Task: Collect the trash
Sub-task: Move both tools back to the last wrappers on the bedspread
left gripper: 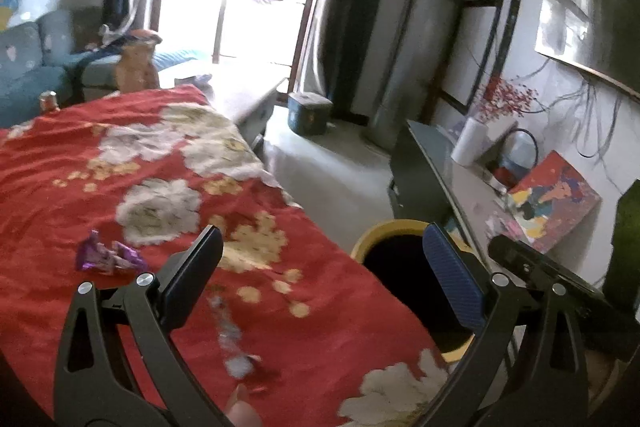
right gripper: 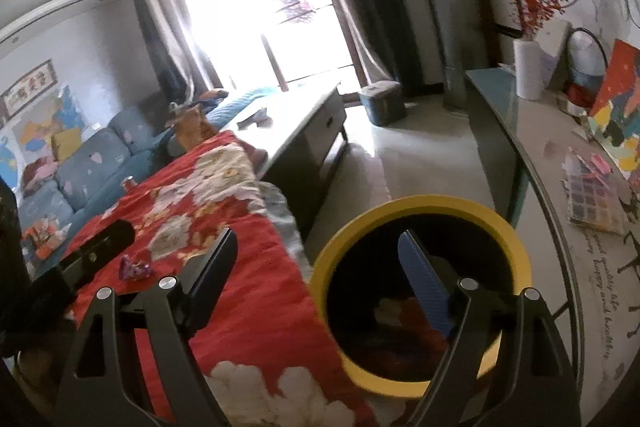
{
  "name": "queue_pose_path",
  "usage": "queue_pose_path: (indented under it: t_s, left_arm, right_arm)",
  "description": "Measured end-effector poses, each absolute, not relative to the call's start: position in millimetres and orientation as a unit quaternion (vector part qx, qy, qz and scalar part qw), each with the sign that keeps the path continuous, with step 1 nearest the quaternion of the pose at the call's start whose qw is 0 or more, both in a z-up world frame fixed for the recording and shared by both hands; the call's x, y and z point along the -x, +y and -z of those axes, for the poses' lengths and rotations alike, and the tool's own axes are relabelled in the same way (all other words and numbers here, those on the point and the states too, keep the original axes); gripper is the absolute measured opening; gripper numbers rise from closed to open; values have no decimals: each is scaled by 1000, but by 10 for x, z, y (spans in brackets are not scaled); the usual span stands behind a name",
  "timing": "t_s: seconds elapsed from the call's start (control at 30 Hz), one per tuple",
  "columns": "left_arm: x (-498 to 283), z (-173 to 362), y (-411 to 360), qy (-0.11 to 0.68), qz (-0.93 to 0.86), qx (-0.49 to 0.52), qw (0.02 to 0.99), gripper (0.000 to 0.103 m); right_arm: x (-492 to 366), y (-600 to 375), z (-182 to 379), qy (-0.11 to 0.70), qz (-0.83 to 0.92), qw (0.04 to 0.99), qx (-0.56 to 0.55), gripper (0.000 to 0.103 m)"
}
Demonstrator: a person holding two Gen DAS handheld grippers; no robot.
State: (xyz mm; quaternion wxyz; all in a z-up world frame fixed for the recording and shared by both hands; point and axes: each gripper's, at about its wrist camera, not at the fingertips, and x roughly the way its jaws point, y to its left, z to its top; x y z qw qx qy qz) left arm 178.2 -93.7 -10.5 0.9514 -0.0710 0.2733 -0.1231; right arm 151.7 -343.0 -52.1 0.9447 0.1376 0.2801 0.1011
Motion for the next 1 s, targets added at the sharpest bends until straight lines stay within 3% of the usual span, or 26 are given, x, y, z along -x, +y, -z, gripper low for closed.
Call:
queue_pose_path:
  t_s: [0.63, 1.0]
  left_arm:
    - [-1692, 134, -181, 260, 40, 102, 960, 92]
    - [-1792, 360, 378, 290, -18, 136, 947, 92]
  right_arm:
    - [-1460, -2635, 542, 295, -184, 934, -84, 81]
    - [-1564, -2067, 711, 338, -244, 907, -53, 81]
